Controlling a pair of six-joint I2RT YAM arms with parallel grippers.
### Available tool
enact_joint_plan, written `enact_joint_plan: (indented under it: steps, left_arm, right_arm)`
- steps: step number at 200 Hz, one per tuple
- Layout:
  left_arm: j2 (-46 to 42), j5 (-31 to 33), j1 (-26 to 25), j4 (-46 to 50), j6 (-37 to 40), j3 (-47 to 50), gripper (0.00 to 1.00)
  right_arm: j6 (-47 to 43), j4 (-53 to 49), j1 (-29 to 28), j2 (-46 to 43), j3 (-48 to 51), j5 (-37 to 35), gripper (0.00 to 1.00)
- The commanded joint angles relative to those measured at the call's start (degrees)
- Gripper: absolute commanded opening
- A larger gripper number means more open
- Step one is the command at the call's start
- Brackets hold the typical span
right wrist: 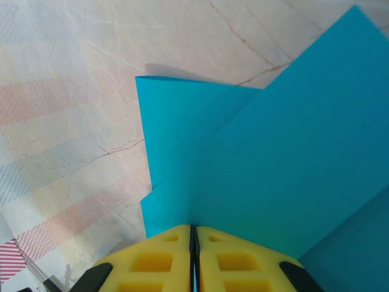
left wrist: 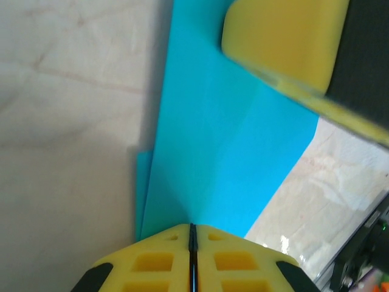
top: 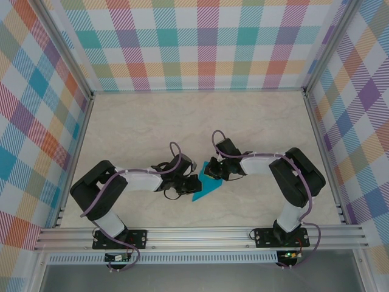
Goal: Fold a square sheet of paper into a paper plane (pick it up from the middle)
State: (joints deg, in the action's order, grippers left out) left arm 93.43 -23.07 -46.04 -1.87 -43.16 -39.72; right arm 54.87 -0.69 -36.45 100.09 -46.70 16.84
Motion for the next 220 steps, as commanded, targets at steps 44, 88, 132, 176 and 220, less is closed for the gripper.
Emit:
enact_joint_plan:
  steps: [44, 88, 132, 176, 220]
  left_arm:
    - [-4.0, -6.1, -0.4, 9.4, 5.4, 1.7, 0.12]
    - [-3.7, -7.0, -0.4, 15.4, 9.5, -0.5, 0.14]
    - [-4.9, -6.8, -0.4, 17.2, 10.0, -0.1, 0.13]
    - [-9.8, -0.4, -0.3, 18.2, 8.2, -0.7, 0.13]
    - [-11.5, 6.5, 0.7, 18.3, 5.3, -2.3, 0.15]
  right_arm:
    - [0.7, -7.5, -0.1, 3.5, 0.0, -5.5, 0.10]
    - [0.7, -8.3, -0.1, 3.4, -0.1, -5.8, 0.10]
    - [0.6, -8.5, 0.0, 2.9, -0.4, -5.6, 0.10]
    - [-1.1, -7.2, 0.0, 2.3, -1.6, -3.4, 0.11]
    - [-4.5, -9.0, -0.1, -0.7, -6.0, -1.7, 0.13]
